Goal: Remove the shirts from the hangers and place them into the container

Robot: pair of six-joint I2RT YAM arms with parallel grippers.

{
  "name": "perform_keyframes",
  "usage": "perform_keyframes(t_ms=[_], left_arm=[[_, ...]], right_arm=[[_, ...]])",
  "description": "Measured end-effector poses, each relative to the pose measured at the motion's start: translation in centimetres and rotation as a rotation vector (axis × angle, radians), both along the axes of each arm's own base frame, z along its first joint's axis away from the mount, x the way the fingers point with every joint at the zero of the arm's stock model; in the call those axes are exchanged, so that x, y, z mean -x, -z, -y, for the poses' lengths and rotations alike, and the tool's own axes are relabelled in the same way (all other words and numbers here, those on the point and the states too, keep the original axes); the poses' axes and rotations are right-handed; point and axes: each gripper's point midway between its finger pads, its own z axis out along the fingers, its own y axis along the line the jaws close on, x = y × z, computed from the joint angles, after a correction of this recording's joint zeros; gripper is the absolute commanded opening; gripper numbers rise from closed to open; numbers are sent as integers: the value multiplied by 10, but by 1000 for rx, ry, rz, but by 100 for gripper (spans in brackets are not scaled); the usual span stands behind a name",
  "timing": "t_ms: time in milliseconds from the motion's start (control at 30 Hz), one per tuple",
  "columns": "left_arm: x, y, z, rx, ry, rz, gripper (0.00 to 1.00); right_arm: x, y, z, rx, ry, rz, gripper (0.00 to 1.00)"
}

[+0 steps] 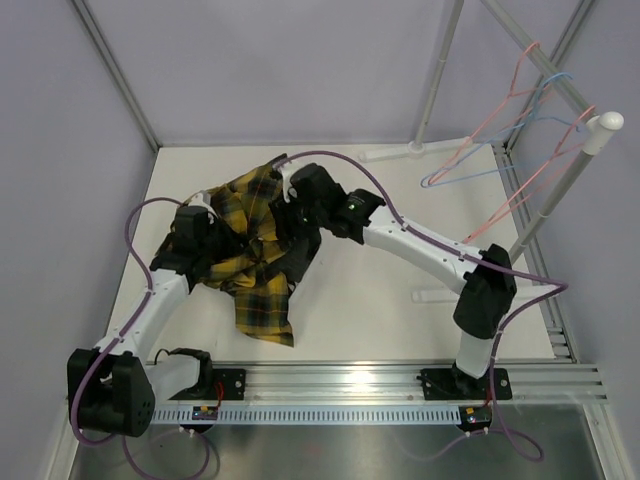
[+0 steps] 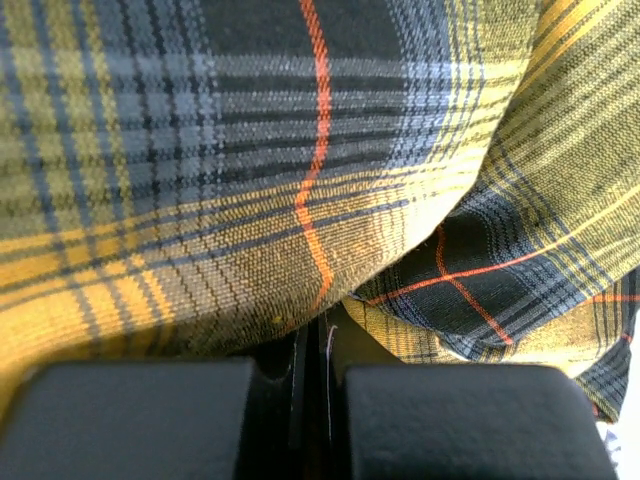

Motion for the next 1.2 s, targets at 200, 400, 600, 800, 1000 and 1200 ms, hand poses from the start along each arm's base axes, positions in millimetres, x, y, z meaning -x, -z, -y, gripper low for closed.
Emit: perform_keyframes(t_ms=[200, 400, 600, 800, 1000, 1200], left_arm=[[-5, -7, -9, -27, -50, -9, 0], [-6, -7, -10, -13, -80, -13, 0], [-4, -13, -8, 4, -75, 6, 0], [0, -26, -8, 7, -64, 54, 0], [3, -23, -6, 9, -54, 50, 0], [3, -21, -6, 12, -49, 51, 0]], right_arm=[[68, 34, 68, 28, 6, -112, 66], [132, -65, 81, -364, -159, -31, 78], [170, -4, 54, -368, -307, -174, 81], [168, 56, 43, -279, -289, -288, 77], [165, 47, 28, -347, -323, -267, 76], [161, 67, 16, -331, -331, -302, 76]])
